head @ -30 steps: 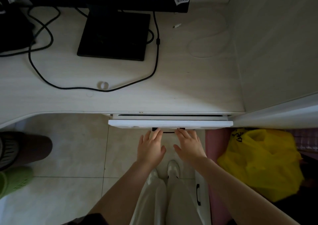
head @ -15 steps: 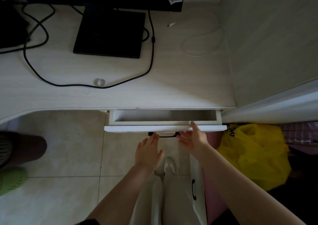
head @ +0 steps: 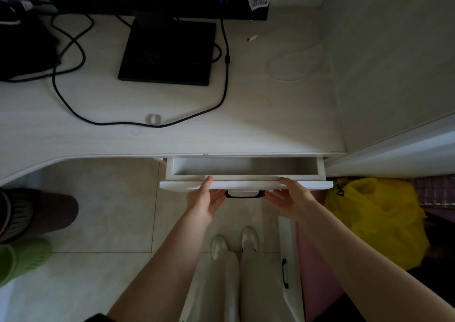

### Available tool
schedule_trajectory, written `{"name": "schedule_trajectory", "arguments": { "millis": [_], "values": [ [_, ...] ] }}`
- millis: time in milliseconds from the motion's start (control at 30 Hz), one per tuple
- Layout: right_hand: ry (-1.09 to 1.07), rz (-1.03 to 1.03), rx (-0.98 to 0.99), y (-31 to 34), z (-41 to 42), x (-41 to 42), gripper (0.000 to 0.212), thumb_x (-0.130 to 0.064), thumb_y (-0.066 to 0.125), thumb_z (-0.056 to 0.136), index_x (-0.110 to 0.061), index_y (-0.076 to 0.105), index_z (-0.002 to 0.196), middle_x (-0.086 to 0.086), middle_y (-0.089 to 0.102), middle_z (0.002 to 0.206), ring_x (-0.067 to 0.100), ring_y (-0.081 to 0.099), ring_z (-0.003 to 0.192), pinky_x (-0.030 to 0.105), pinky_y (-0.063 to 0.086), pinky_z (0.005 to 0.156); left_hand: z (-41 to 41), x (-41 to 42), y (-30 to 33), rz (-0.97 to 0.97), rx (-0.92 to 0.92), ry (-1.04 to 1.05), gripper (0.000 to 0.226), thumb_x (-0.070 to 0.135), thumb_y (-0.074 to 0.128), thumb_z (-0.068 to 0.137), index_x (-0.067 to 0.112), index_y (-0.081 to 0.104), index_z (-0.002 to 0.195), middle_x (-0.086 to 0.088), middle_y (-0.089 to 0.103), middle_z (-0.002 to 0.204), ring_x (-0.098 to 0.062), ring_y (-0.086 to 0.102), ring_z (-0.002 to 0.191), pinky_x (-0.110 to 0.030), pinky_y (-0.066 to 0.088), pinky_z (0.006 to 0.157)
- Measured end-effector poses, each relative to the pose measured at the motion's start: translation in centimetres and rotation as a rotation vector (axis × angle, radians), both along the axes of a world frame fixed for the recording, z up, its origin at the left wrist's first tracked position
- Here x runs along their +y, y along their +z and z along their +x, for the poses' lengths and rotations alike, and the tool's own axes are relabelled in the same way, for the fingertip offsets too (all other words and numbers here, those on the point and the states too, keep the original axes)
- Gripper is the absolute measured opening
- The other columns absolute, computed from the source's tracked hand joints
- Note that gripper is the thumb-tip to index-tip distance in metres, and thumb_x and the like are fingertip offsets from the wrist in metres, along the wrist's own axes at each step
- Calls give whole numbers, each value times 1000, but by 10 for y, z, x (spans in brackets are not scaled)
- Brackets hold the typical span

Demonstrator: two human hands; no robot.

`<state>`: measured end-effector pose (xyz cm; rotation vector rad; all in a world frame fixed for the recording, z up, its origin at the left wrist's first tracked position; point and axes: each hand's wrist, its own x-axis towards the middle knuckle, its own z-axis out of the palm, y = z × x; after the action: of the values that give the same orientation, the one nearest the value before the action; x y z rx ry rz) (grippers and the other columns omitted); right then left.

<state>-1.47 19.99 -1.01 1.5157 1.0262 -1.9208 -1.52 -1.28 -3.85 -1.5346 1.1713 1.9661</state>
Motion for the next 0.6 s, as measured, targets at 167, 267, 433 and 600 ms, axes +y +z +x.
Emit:
{"name": "schedule_trajectory", "arguments": {
  "millis": [167,267,433,600],
  "values": [
    [-73,12,20,6,-4,3,11,5,55,90,-3,48,87,21,54,92,37,60,92,52,57,66,4,-6,3,26,-10,50,39,12,73,83,-4,58,115,-25,66,110,-32,70,84,-35,61,59],
    [-68,2,8,6,3,2,9,5,55,91,-2,49,89,22,55,93,38,60,94,50,58,78,10,-6,3,26,-13,70,41,11,73,83,-5,57,117,-25,66,111,-32,70,82,-36,61,59],
    [-88,-57,9,5,18,5,10,5,55,89,-2,50,94,23,57,100,37,62,89,53,57,65,26,-6,3,62,-19,104,29,8,71,84,-4,59,108,-25,65,106,-33,68,87,-38,62,62],
    [-136,-93,-17,3,41,10,31,5,60,87,-1,49,115,25,57,116,41,61,108,52,58,68,46,-4,7,112,-37,148,15,6,67,87,-2,58,95,-23,65,97,-31,67,83,-40,61,63]
  ]
}}
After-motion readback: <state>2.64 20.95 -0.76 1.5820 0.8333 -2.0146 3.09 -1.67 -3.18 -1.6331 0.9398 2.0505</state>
